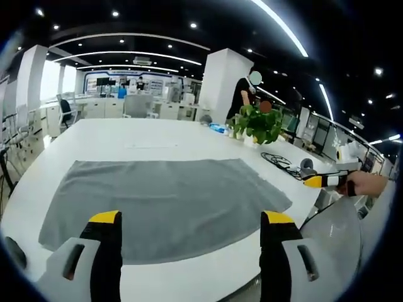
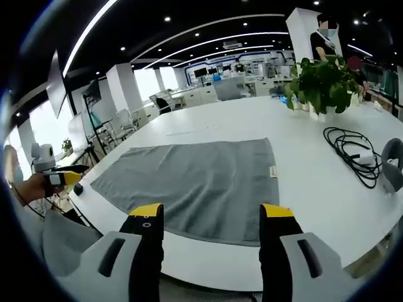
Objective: Fold the towel on the table until its edges align and the towel forms a compact rectangular stack.
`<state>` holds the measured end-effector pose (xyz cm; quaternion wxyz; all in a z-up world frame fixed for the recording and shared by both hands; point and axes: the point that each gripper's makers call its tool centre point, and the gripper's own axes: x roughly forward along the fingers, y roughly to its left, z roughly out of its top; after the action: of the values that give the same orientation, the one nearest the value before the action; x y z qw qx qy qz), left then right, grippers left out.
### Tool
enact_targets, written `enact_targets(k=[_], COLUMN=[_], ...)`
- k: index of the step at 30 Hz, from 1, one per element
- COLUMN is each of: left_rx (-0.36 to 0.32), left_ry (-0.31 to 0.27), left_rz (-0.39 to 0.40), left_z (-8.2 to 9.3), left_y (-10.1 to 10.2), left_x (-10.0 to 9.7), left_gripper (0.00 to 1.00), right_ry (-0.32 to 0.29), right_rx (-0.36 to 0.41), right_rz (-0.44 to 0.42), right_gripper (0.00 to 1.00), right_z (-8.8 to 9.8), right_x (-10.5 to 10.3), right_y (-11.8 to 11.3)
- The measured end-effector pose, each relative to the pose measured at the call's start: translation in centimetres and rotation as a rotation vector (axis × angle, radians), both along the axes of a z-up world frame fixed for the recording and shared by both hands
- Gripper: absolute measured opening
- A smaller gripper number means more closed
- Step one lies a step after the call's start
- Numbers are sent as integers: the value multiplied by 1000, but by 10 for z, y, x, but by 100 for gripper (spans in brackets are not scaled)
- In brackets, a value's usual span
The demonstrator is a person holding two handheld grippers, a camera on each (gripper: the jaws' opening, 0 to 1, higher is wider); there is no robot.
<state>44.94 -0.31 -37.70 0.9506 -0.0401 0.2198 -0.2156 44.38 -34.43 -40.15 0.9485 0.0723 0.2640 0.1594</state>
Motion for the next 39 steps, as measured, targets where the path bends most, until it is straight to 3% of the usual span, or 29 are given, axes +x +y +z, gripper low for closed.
enact_targets(k=[25, 39], left_rx=[2, 15], left_ry=[17, 27], left_rz=[-60, -126], left_z=[-2, -2], left_y=[-18, -40], left_x=[1, 5], left_gripper=[92, 92], right_ry=[18, 43], right_rx=[15, -3], right_rz=[-7, -3], right_gripper=[57, 56], right_z=[-2, -7], right_x=[0, -4], right_y=[0, 1])
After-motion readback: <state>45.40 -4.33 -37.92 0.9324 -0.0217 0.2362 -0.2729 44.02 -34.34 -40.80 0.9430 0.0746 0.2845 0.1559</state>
